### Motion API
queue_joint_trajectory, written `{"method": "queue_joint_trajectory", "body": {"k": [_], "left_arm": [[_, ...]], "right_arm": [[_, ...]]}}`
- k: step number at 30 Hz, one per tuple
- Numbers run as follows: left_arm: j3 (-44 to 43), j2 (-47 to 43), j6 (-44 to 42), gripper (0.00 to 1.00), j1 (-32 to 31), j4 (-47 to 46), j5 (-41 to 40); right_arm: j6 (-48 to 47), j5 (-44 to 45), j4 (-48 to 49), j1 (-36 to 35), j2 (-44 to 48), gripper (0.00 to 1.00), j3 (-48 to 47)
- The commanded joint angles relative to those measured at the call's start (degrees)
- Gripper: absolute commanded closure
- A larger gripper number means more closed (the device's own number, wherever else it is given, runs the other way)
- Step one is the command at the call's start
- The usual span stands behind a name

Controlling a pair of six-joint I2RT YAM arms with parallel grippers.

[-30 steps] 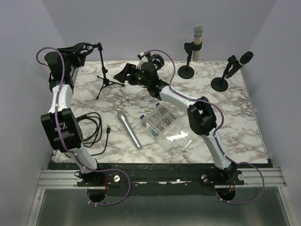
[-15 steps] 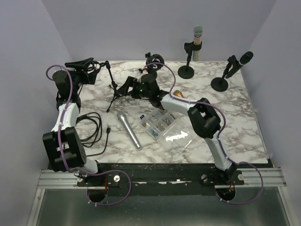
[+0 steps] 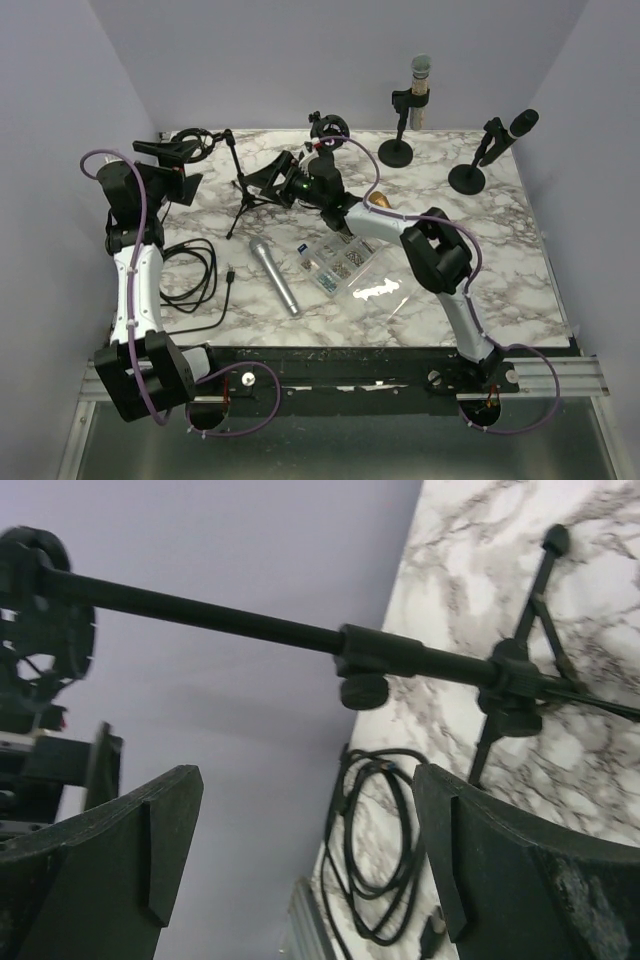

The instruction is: Remove the microphone from the stand

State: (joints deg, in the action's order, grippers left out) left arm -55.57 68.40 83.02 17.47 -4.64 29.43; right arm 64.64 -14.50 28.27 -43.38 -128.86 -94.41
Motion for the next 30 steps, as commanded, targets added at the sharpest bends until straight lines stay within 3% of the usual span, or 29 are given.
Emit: {"method": "queue_joint_trajectory", "body": {"k": [1,8,13,18,30], "left_arm": [[-1.0,-2.8,-11.6,0.01,1.9,13.9,-4.9],[-9.0,-2.4,-29.9,0.01,3.3,23.6,-8.4],[-8.7,-5.6,-35.9,0.01,1.8,20.1,-9.4],[-7.6,-6.4,-35.0,0.01,0.7,18.1,-9.0],[-9.1,-1.2,-27.3,0.01,0.6,16.6,-4.7]], "right_arm": [[6.0,-3.3,5.7,0.6,-3.8,0.07,-3.5],[8.2,-4.8,3.9,0.6,-8.7,0.17,-9.0],[8.4,-5.0,2.9,0.6,-11.9,0.19,-13.2],[9.3,-4.9,3.2,0.6,-14.3,0.24,-16.0],[9.1,-3.0,1.8,0.6,-16.5,0.58,-19.0]]}}
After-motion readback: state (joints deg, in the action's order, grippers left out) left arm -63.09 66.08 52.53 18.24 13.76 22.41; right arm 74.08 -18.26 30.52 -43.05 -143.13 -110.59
